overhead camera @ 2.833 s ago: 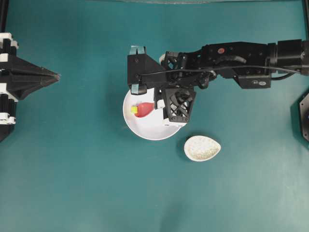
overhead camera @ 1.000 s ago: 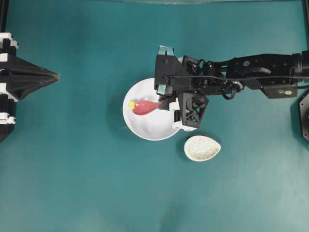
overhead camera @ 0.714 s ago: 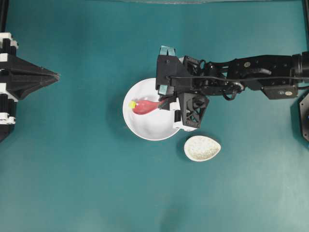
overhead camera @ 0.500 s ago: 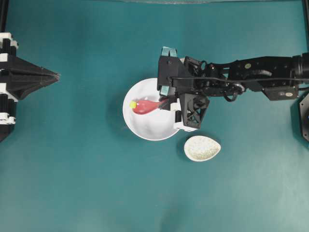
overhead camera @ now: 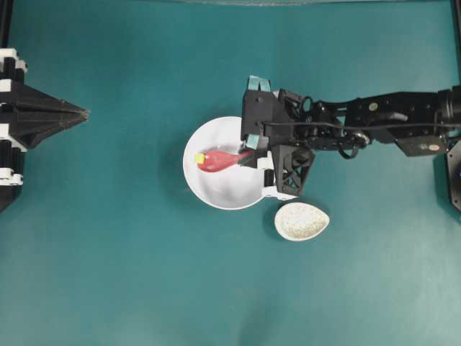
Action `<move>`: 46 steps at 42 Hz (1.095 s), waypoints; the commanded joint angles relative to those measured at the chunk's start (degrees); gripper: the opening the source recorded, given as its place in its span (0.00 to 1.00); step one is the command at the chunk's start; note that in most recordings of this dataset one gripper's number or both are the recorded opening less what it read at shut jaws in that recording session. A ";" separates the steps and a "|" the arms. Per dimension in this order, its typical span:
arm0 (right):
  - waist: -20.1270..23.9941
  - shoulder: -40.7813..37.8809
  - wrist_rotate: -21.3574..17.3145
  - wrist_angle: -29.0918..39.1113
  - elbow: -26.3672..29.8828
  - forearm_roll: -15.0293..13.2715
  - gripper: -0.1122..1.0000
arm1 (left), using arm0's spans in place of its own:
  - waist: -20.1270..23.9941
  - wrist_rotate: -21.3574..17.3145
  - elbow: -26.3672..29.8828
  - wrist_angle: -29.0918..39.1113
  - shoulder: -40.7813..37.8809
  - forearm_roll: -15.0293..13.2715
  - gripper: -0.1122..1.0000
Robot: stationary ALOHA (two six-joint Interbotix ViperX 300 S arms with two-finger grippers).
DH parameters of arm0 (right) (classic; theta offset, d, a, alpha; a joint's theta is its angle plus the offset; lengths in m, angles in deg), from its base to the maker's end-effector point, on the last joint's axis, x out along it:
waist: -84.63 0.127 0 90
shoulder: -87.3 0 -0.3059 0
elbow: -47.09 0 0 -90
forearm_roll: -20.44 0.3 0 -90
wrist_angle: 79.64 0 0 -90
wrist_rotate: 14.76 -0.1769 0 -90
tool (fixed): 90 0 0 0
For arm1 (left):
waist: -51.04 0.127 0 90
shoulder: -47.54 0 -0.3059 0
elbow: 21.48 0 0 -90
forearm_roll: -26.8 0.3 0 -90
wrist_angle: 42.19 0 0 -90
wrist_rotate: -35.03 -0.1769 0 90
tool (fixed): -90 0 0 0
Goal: Scoop the yellow hexagonal prism block from the bowl with a spoon using the right arm.
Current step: 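Slide the spoon under the yellow block to scoop it, then lift the spoon holding the yellow block up out of the bowl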
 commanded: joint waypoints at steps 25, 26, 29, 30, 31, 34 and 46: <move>2.29 4.39 -1.58 -14.15 -7.12 0.79 0.31 | 0.18 0.18 1.41 -0.88 -0.35 0.18 0.10; 2.46 4.48 -1.58 -14.68 -7.38 0.70 0.31 | 0.18 0.18 1.41 -0.88 -0.35 0.18 0.10; 2.64 4.83 -1.58 -16.26 -8.17 0.79 0.31 | 0.18 0.18 1.41 -0.88 -0.35 0.18 0.10; 2.81 5.10 -1.58 -16.88 -8.53 0.79 0.31 | 0.09 0.18 1.41 -0.88 -0.35 0.18 0.10; 2.90 5.27 -1.58 -17.40 -8.79 0.79 0.31 | 0.18 0.18 1.41 -0.88 -0.35 0.18 0.10; 3.25 6.15 -1.67 -19.51 -9.76 0.79 0.31 | 0.18 0.18 1.41 -0.88 -0.35 0.18 0.10; 4.39 9.40 -2.72 -26.72 -13.97 0.70 0.31 | 0.18 0.09 1.41 -0.88 -0.53 0.18 0.10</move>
